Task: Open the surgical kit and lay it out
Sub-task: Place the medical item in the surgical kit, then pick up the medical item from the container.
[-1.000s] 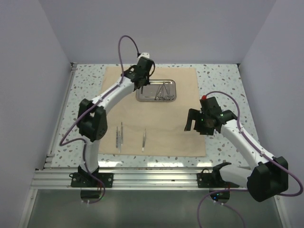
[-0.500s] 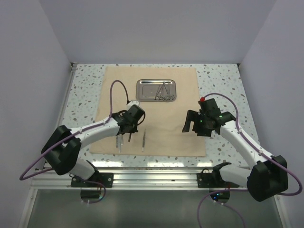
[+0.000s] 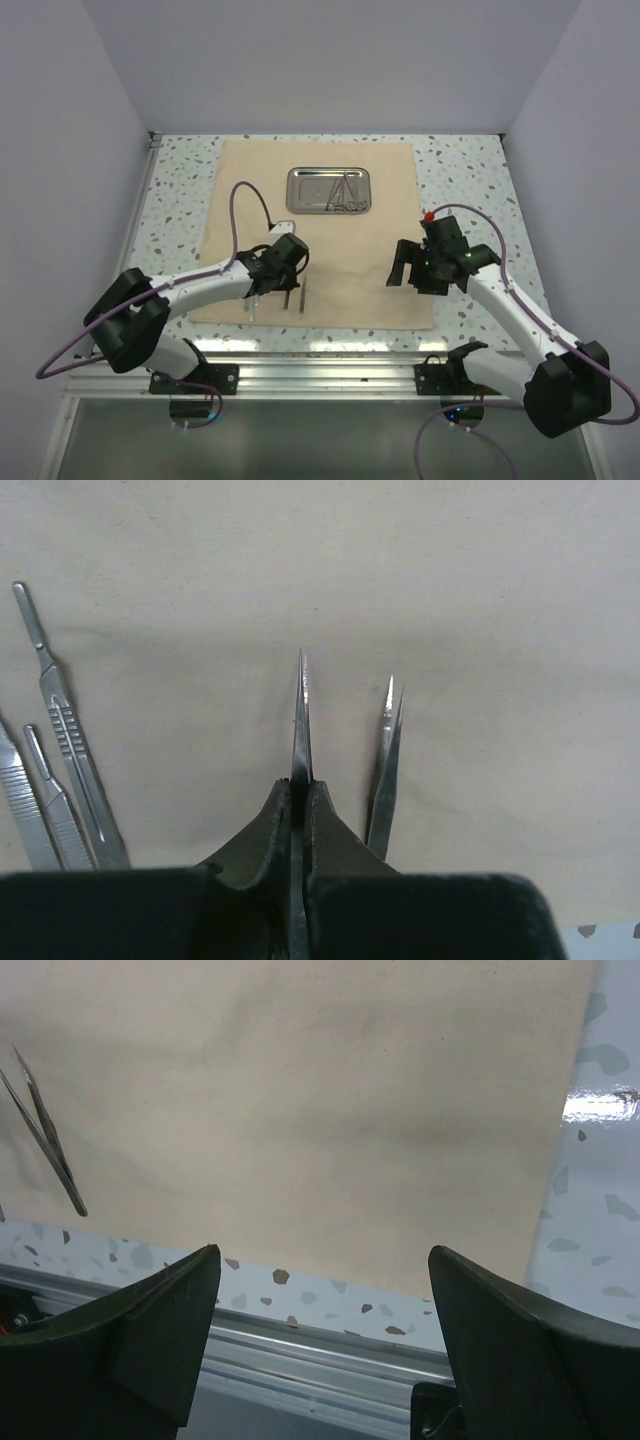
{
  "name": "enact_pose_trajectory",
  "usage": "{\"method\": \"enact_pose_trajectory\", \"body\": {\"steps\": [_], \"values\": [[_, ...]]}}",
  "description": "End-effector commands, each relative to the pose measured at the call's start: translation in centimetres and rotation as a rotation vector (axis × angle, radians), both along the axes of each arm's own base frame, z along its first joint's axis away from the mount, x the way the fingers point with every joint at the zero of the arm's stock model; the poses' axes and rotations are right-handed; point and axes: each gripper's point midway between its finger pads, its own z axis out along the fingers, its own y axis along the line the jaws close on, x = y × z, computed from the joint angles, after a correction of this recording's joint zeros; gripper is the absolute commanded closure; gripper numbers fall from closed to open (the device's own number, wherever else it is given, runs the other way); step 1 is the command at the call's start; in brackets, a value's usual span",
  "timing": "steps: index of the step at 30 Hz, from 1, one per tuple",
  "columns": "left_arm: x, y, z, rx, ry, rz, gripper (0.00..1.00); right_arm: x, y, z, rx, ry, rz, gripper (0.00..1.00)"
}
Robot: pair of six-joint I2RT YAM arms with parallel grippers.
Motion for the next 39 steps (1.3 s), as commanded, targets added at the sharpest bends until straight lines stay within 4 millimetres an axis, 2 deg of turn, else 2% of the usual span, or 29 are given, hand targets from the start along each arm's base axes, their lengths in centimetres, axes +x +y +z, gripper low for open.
{"method": "enact_pose_trajectory", "body": {"steps": [1, 7, 8, 9, 12, 14, 15, 17, 18, 20, 21, 22, 23, 24, 25, 26, 27, 28, 29, 30, 31, 32, 33, 34, 35, 36, 37, 38, 39], "values": [[0.9, -2.2, 0.7, -0.085, -0.038, 0.009, 1.0, -0.6, -0.1, 0.0, 0.009, -0.002, 0.004, 0.11], [1.0, -3.1, 0.0, -0.058, -0.016, -0.013, 1.0, -0.4, -0.2, -0.4, 0.004, 0.007, -0.01, 0.11], [1.0, -3.0, -0.1, -0.05, -0.012, -0.014, 0.97, -0.3, -0.1, -0.4, 0.003, 0.004, -0.009, 0.11], [1.0, -2.9, -0.4, -0.039, -0.004, -0.015, 0.86, -0.2, -0.1, -0.4, 0.001, 0.005, -0.01, 0.11], [1.5, -3.5, 0.7, -0.046, -0.019, -0.026, 0.62, 0.2, -0.1, -0.5, -0.005, 0.007, -0.011, 0.11], [1.8, -3.7, 1.5, -0.042, -0.029, -0.037, 0.55, 0.4, -0.1, -0.7, -0.009, 0.011, -0.013, 0.11], [2.5, -4.3, 2.9, -0.056, -0.052, -0.036, 0.54, 0.5, 0.0, -0.7, -0.008, 0.01, -0.012, 0.11], [3.1, -4.5, 4.4, -0.042, -0.073, -0.049, 0.53, 0.8, 0.0, -0.8, -0.014, 0.011, -0.013, 0.11], [4.3, -5.2, 6.4, -0.054, -0.118, -0.046, 0.52, 0.9, 0.0, -0.8, -0.015, 0.01, -0.013, 0.11], [5.6, -5.2, 8.3, -0.024, -0.162, -0.068, 0.5, 1.4, 0.0, -0.5, -0.023, 0.0, -0.014, 0.11], [7.4, -5.5, 10.2, -0.032, -0.201, -0.054, 0.5, 1.5, 0.0, -0.6, -0.026, 0.002, -0.011, 0.11], [8.3, -5.4, 10.8, -0.014, -0.218, -0.072, 0.5, 1.9, 0.1, -0.3, -0.025, -0.006, -0.011, 0.11], [9.4, -5.6, 10.6, -0.006, -0.213, -0.079, 0.51, 2.0, 0.1, -0.2, -0.028, -0.008, -0.009, 0.11], [11.4, -5.4, 12.0, -0.021, -0.242, -0.06, 0.52, 2.2, 0.1, -0.3, -0.033, -0.006, -0.01, 0.11], [12.6, -5.4, 12.3, -0.009, -0.254, -0.075, 0.53, 2.5, 0.2, 0.0, -0.033, -0.014, -0.008, 0.11], [13.9, -5.4, 11.0, 0.016, -0.231, -0.076, 0.55, 2.7, 0.2, 0.1, -0.034, -0.015, -0.008, 0.11], [16.0, -5.4, 12.5, -0.006, -0.259, -0.063, 0.55, 2.8, 0.2, 0.1, -0.035, -0.014, -0.007, 0.11], [17.0, -5.3, 12.4, 0.014, -0.265, -0.078, 0.56, 3.1, 0.2, 0.5, -0.034, -0.021, -0.009, 0.11], [18.1, -5.6, 10.6, 0.037, -0.231, -0.089, 0.57, 3.2, 0.3, 0.6, -0.034, -0.025, -0.007, 0.11], [19.9, -6.0, 12.0, 0.025, -0.266, -0.086, 0.58, 3.2, 0.3, 0.7, -0.036, -0.024, -0.009, 0.11], [20.8, -6.2, 11.7, 0.042, -0.267, -0.105, 0.58, 3.4, 0.3, 1.0, -0.035, -0.03, -0.007, 0.11], [21.6, -6.6, 9.5, 0.071, -0.229, -0.122, 0.59, 3.4, 0.3, 1.0, -0.039, -0.027, -0.005, 0.11], [23.1, -7.5, 11.0, 0.055, -0.265, -0.127, 0.59, 3.4, 0.2, 1.1, -0.043, -0.029, -0.004, 0.11], [23.7, -7.7, 10.5, 0.073, -0.259, -0.145, 0.59, 3.3, 0.1, 1.1, -0.051, -0.024, -0.005, 0.11], [24.4, -8.2, 8.6, 0.091, -0.233, -0.158, 0.58, 3.4, 0.0, 1.2, -0.056, -0.026, -0.004, 0.11], [25.7, -9.0, 10.1, 0.072, -0.27, -0.159, 0.58, 3.2, -0.1, 1.1, -0.062, -0.024, 0.001, 0.11], [26.3, -9.3, 9.9, 0.073, -0.273, -0.168, 0.55, 3.1, -0.3, 1.1, -0.069, -0.016, -0.003, 0.11], [26.8, -9.7, 8.2, 0.08, -0.247, -0.177, 0.52, 3.0, -0.5, 1.1, -0.082, -0.018, -0.003, 0.11], [27.9, -10.1, 9.3, 0.058, -0.278, -0.17, 0.5, 2.9, -0.6, 1.0, -0.087, -0.015, -0.001, 0.11]]}}
